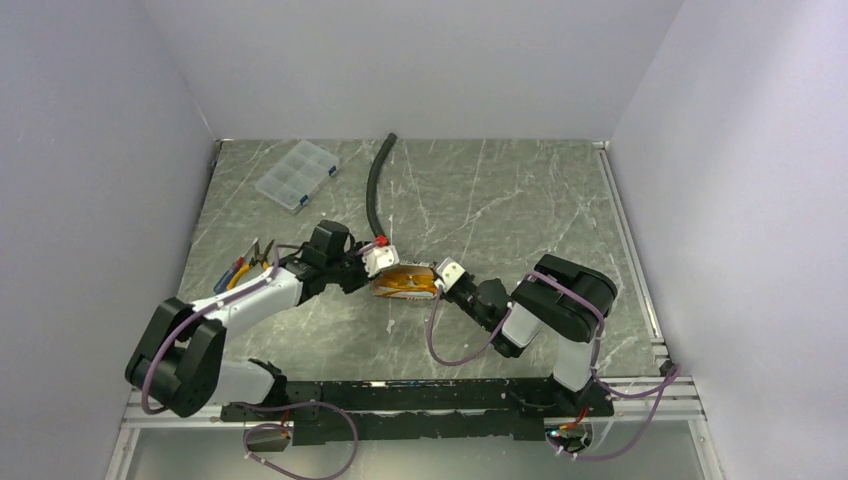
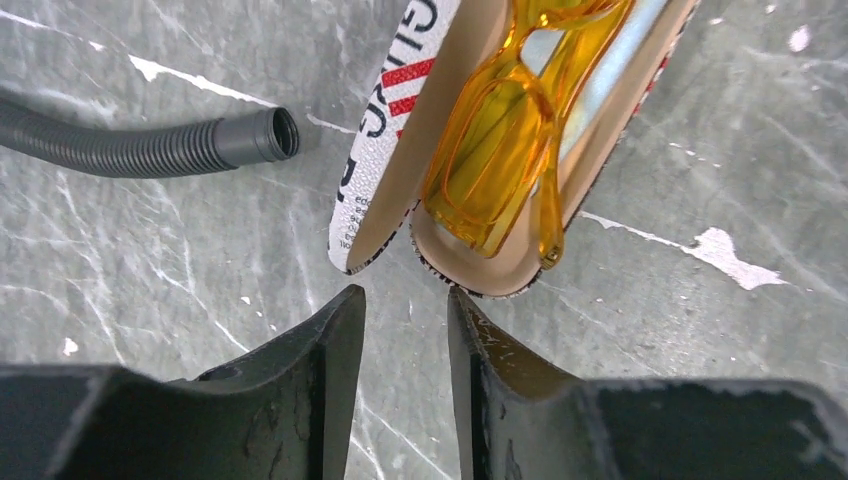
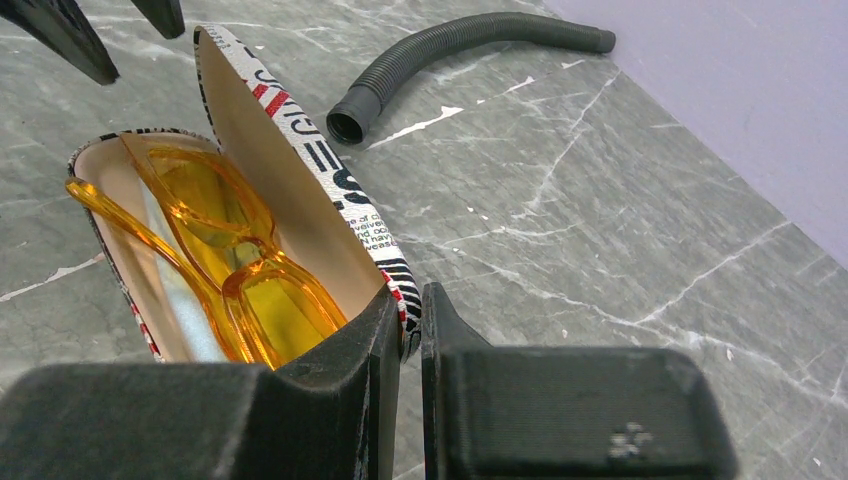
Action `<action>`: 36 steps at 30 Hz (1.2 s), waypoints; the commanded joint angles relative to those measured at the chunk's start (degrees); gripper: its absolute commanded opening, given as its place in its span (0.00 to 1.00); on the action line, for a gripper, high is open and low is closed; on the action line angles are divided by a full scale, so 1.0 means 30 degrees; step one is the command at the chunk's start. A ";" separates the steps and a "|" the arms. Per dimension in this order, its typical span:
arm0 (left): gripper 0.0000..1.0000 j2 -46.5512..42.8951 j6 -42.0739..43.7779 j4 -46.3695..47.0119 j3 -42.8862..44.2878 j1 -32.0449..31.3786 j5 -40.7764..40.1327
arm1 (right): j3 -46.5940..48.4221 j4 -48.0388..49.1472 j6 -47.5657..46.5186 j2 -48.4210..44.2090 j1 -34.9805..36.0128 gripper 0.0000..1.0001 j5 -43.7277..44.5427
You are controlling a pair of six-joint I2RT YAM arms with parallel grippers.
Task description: Organize the sunglasses
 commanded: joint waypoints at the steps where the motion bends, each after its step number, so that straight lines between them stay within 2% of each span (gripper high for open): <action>1: 0.43 -0.1531 0.0942 -0.1219 0.0612 -0.0432 0.1344 | 0.0129 0.3549 -0.0395 -0.0133 0.0107 0.00 0.0300; 7: 0.46 -0.0625 0.2106 0.0620 0.0257 -0.3864 -0.1369 | 0.0157 0.3555 -0.0357 -0.0001 0.0111 0.00 0.0188; 10: 0.47 0.0420 0.2469 0.3019 0.0238 -0.4528 -0.3220 | 0.0188 0.3553 -0.0266 0.0034 0.0132 0.00 0.0035; 13: 0.47 0.1346 0.3153 0.4168 0.0437 -0.5176 -0.4563 | 0.0182 0.3557 -0.0249 0.0025 0.0140 0.00 -0.0009; 21: 0.47 0.1620 0.3478 0.4227 0.0327 -0.5657 -0.4674 | 0.0056 0.3556 -0.0441 -0.0128 0.0140 0.00 0.0106; 25: 0.40 0.2121 0.3768 0.3905 0.0245 -0.5683 -0.4558 | 0.0048 0.3542 -0.0469 -0.0152 0.0129 0.00 0.0114; 31: 0.37 0.2164 0.4243 0.4513 -0.0478 -0.5808 -0.5250 | -0.0017 0.3557 -0.0560 -0.0256 0.0139 0.00 0.0239; 36: 0.28 0.1496 0.4535 0.5319 -0.1468 -0.6104 -0.5123 | -0.0014 0.3532 -0.0547 -0.0169 0.0122 0.00 0.0347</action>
